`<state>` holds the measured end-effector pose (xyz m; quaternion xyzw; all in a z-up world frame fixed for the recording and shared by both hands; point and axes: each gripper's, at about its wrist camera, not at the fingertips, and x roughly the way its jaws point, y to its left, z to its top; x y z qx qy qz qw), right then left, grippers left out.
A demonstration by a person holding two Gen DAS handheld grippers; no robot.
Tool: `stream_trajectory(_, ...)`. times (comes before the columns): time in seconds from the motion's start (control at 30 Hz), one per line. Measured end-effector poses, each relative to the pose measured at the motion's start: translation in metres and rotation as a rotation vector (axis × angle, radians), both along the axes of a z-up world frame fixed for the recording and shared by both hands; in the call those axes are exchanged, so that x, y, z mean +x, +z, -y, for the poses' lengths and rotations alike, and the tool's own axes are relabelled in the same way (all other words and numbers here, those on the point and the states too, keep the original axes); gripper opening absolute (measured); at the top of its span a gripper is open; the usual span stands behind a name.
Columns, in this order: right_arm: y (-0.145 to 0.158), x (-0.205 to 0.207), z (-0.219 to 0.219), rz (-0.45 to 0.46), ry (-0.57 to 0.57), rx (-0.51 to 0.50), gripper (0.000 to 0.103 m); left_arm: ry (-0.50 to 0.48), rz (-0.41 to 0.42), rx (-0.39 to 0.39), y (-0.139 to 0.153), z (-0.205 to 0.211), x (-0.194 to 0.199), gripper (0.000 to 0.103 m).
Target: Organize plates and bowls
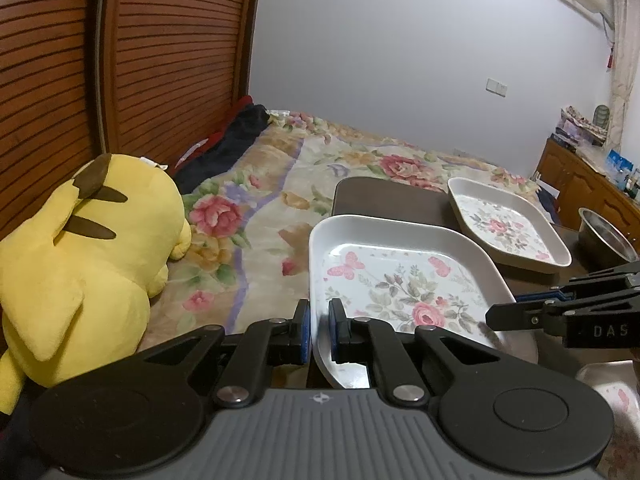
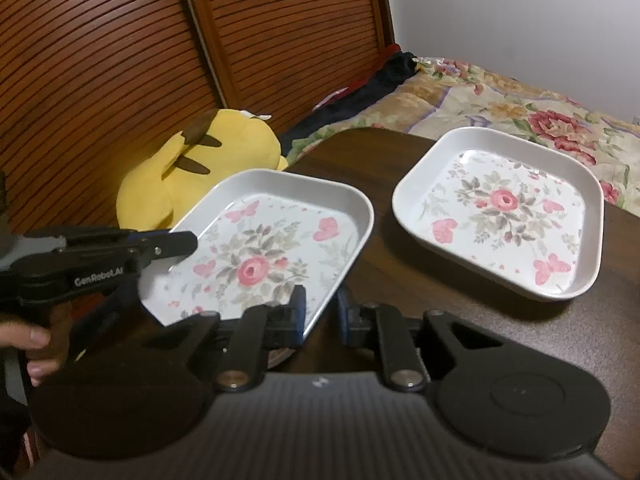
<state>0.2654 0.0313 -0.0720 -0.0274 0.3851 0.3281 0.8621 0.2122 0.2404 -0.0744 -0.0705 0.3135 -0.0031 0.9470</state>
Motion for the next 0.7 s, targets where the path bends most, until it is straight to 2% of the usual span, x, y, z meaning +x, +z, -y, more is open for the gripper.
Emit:
stream_trajectory(0.37, 0.034, -0.023, 0.018, 0.067, -0.017, 0.032, 0.017, -0.037, 0.072, 0.023, 0.042, 0.022, -0.025, 0.010)
stream_trajectory(0.7, 0.069, -0.055, 0.057, 0.134, -0.074, 0.068, 0.017, -0.095, 0.137, 0.042, 0.081, 0.058, -0.056, 0.010)
